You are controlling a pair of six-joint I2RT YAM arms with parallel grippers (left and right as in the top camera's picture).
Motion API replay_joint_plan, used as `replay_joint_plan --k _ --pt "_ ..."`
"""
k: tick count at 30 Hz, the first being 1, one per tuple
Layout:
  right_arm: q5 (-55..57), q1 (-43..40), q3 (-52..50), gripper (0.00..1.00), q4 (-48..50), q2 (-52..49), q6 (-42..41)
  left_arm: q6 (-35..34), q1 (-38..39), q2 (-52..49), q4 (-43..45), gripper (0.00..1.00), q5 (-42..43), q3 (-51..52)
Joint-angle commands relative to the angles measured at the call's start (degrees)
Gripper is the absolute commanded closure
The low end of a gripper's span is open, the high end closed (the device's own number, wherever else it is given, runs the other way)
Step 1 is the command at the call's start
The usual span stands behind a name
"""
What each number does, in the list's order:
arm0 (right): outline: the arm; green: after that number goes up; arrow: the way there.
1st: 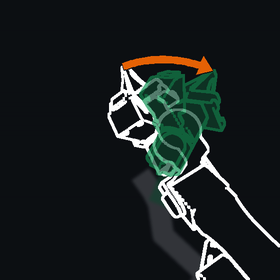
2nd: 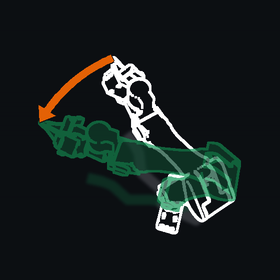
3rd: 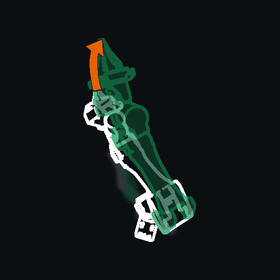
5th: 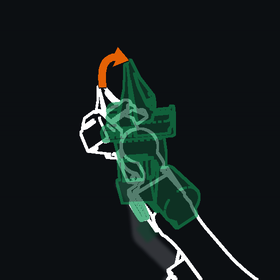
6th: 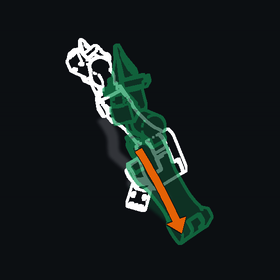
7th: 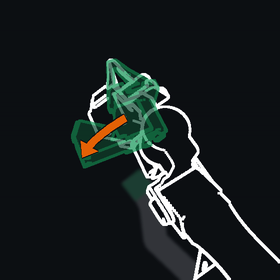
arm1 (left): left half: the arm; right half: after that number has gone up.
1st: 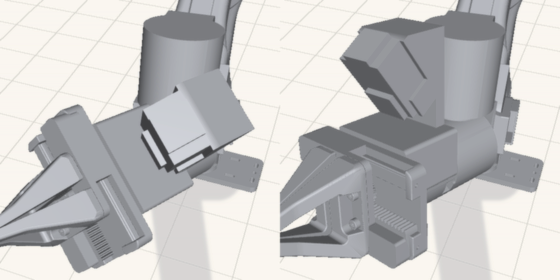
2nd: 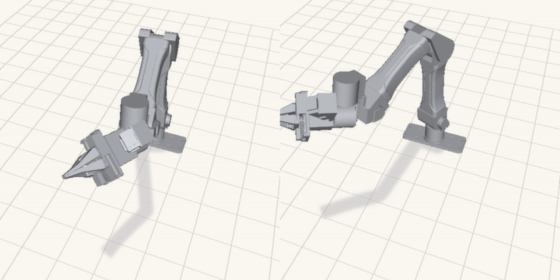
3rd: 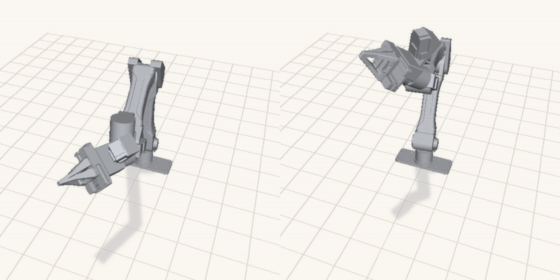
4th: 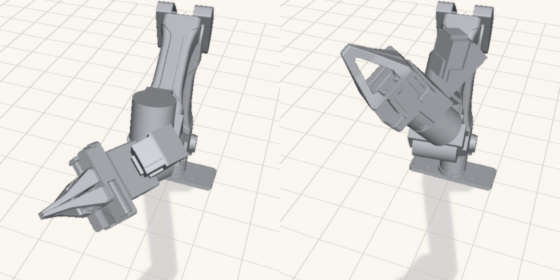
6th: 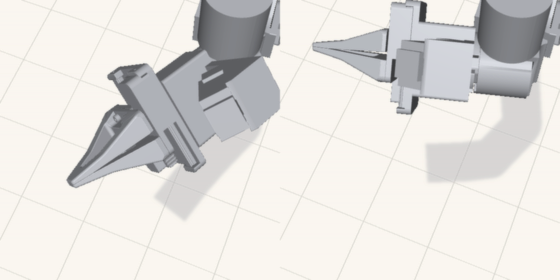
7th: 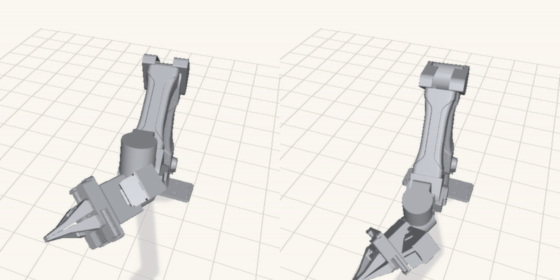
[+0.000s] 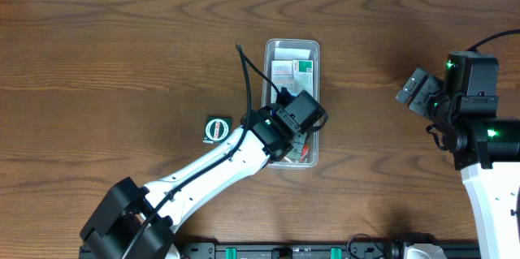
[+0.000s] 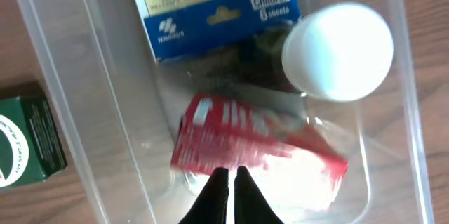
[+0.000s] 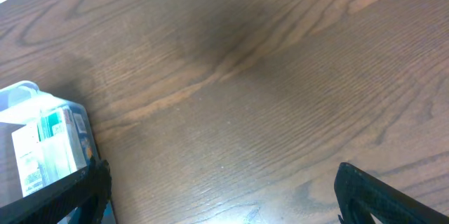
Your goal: Pack container
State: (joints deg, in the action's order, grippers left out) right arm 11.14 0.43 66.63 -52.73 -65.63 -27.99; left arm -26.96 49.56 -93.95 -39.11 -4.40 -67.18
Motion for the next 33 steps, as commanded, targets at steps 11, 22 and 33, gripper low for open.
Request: replay_joint_plan --k 11,22,33 --pt "0.2 -0.5 0.1 0.01 0.0 0.0 0.2 7.5 -0.2 -1.7 5.0 0.89 -4.2 0.4" --pt "0.2 -0.5 0.1 0.01 0.0 0.0 0.2 5.9 -0.1 -4.1 3.1 0.9 -3.6 0.4" --pt "0.2 -0.5 0.1 0.01 0.0 0.0 0.2 2.2 -0.1 -4.1 -4.6 0.9 2.5 0.4"
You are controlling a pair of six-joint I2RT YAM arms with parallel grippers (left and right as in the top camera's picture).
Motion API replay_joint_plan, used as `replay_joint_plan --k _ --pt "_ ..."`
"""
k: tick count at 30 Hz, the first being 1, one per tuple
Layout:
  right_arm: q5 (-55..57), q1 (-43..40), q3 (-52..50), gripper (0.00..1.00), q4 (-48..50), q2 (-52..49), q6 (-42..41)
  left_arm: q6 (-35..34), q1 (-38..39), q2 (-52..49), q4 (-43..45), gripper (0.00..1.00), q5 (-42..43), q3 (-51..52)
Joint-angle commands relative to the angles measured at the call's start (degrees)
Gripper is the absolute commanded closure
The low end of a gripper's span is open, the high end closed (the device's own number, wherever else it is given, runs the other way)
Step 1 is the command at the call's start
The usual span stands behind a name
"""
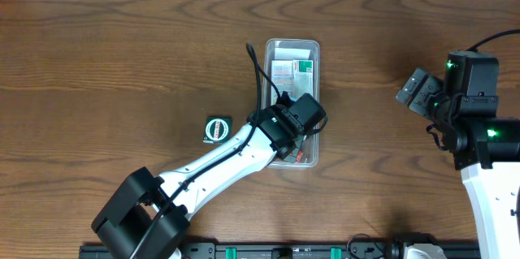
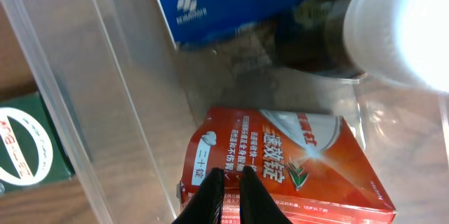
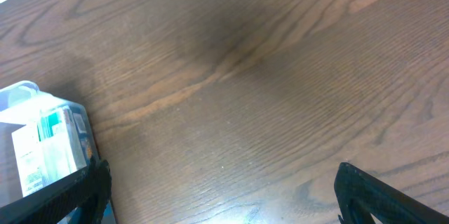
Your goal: Pack container
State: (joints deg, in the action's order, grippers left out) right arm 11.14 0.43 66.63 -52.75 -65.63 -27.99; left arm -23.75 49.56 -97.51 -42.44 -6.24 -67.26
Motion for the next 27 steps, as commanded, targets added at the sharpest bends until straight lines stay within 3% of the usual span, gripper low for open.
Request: replay_joint_plan --k 1,15,27 --pt "0.2 -0.5 0.1 0.01 0.0 0.0 0.2 -1.2 -0.1 -0.5 -1.4 0.9 5.1 0.5" --pt "0.2 -0.5 0.1 0.01 0.0 0.0 0.2 -4.1 -0.1 -0.5 -5.5 0.89 11.1 0.5" --pt "0.2 -0.5 0.1 0.01 0.0 0.0 0.2 -4.1 -0.1 -1.0 -1.6 0.78 12.1 1.3"
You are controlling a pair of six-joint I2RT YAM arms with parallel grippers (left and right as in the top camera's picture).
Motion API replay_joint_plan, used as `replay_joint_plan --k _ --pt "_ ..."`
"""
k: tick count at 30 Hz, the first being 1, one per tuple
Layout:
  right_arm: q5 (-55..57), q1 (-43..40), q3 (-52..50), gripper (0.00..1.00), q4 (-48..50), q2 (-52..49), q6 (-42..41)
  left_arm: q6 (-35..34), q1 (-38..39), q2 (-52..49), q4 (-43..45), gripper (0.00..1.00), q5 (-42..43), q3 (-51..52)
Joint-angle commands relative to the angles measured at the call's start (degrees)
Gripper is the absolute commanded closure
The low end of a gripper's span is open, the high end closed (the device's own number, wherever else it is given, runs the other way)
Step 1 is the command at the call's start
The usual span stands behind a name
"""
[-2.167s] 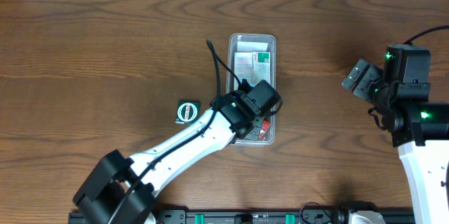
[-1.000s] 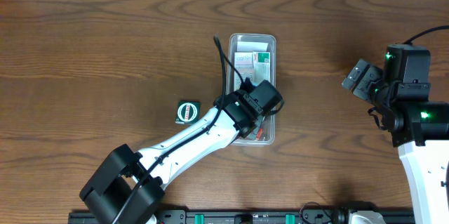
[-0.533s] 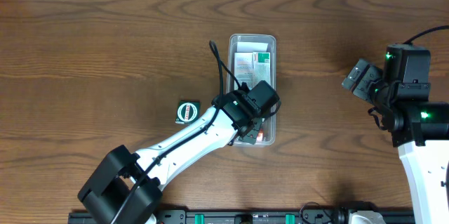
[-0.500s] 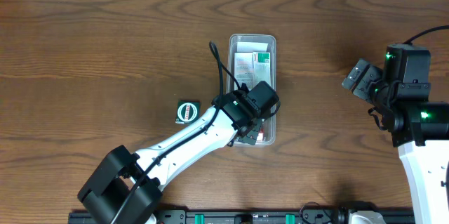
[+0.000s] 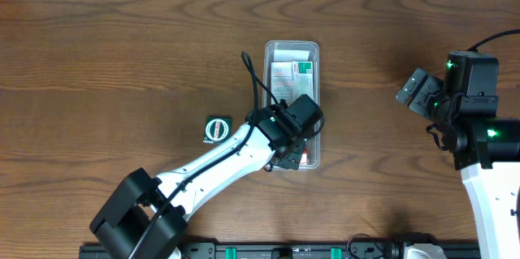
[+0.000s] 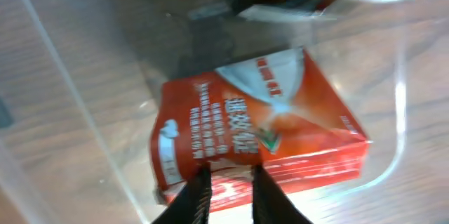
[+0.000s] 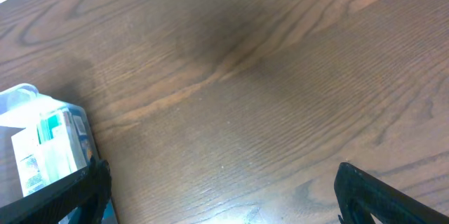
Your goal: Pack container
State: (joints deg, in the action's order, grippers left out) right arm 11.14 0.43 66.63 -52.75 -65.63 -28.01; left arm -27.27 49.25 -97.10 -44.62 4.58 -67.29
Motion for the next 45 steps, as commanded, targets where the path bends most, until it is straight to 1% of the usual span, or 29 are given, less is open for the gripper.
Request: replay_joint_plan --k 1,9,13,16,18,20,23,25,27,34,39,42,45 --pt "0.2 -0.5 0.1 0.01 0.0 0.0 0.2 -0.8 0.2 -1.7 0.6 0.78 1.3 1.5" --pt "0.2 -0.5 0.1 0.01 0.0 0.0 0.2 -1.1 0.2 -3.5 1.0 0.78 3.0 1.6" --pt "0.2 -0.5 0.1 0.01 0.0 0.0 0.2 -1.1 0.2 -3.5 1.0 0.77 9.7 1.6" --pt "0.2 -0.5 0.1 0.01 0.0 0.0 0.2 -1.1 0.2 -3.5 0.7 0.76 10.5 1.6" --pt "0.2 -0.5 0.1 0.01 0.0 0.0 0.2 -1.5 0.2 -3.5 0.3 0.72 11.1 1.6" --pt "0.2 -0.5 0.1 0.01 0.0 0.0 0.2 -1.6 0.2 -3.5 -0.4 0.71 13.1 1.6" --pt "0.2 -0.5 0.1 0.01 0.0 0.0 0.2 -1.7 0.2 -3.5 -1.5 0.67 14.3 1.6" --pt "0.2 -0.5 0.1 0.01 0.0 0.0 0.2 -1.8 0.2 -3.5 -1.6 0.63 14.3 1.6" --pt "0.2 -0.5 0.1 0.01 0.0 0.0 0.2 -1.8 0.2 -3.5 -1.4 0.62 14.0 1.6" --pt "0.2 -0.5 0.1 0.01 0.0 0.0 0.2 -1.8 0.0 -3.7 0.4 0.62 6.6 1.6" --pt "0.2 -0.5 0.1 0.01 0.0 0.0 0.2 -1.8 -1.5 -3.7 3.1 0.62 4.7 1.6" --pt "0.2 -0.5 0.1 0.01 0.0 0.0 0.2 -1.8 -3.3 -3.7 5.0 0.62 2.5 1.6" --pt "0.2 -0.5 0.1 0.01 0.0 0.0 0.2 -1.5 -5.2 -3.7 6.3 0.62 2.2 1.6"
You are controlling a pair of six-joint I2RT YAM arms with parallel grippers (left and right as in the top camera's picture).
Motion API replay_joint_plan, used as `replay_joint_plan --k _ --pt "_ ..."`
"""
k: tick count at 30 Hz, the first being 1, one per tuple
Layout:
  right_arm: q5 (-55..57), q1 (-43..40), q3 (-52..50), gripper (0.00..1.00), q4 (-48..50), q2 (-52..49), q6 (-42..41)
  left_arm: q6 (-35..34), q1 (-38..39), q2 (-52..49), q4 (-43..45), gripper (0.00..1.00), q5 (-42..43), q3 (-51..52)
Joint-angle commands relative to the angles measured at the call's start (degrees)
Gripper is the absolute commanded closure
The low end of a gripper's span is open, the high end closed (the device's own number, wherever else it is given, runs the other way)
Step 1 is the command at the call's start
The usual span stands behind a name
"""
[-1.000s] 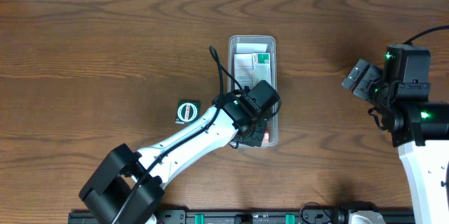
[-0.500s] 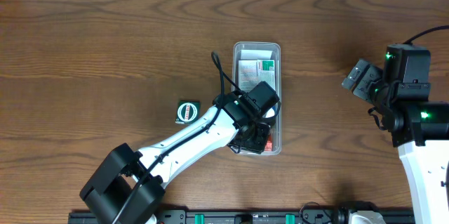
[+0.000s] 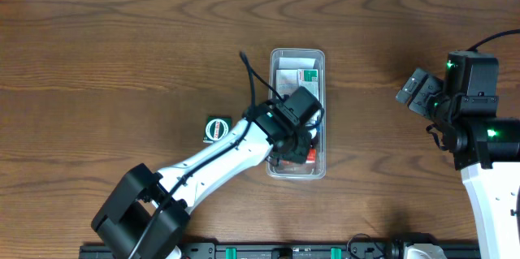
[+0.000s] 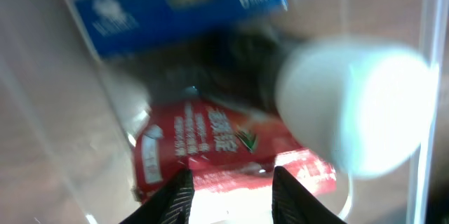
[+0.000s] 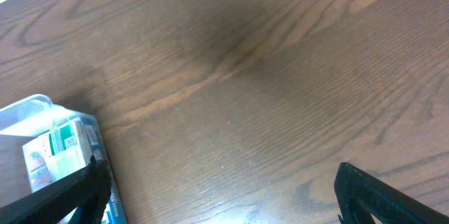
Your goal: Pack container
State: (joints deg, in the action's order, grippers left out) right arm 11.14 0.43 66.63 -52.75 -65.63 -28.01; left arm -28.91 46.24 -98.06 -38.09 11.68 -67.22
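Observation:
A clear plastic container [image 3: 296, 50] stands mid-table, slightly askew. Inside it lie a red box [image 4: 210, 150], a blue box [image 4: 175, 6], a white-capped bottle [image 4: 354, 97] and some white and green packets [image 3: 294, 72]. My left gripper [image 4: 230, 196] reaches into the container's near end, open, its fingers [image 4: 175, 194] astride the red box with nothing held. A small green box [image 3: 216, 129] lies on the table left of the container. My right gripper [image 5: 219, 175] hangs wide open over bare wood at the far right, holding nothing.
The brown wooden table [image 3: 122, 48] carries only the container and the green box. The right arm [image 3: 467, 105] stands at the table's right edge. The container's far corner [image 5: 42, 112] shows at the left of the right wrist view.
The left gripper's jaws have spread much wider over the red box. The container has shifted a little to the right and toward the table's front. The right arm has not moved.
The left gripper was in the container with its jaws together at the red box, which stood tilted. Then the red box lay flat under the nearly shut tips. The jaws parted slightly, and now stand wide open, with the container nudged aside.

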Motion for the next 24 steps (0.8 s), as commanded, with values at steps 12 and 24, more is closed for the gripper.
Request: replay_joint_plan --k 12,24 --pt "0.2 -0.5 0.1 0.01 0.0 0.0 0.2 2.3 -9.9 -2.6 2.4 0.62 -5.7 1.0" --pt "0.2 -0.5 0.1 0.01 0.0 0.0 0.2 2.9 -10.2 3.0 -1.8 0.62 -5.3 -4.4"
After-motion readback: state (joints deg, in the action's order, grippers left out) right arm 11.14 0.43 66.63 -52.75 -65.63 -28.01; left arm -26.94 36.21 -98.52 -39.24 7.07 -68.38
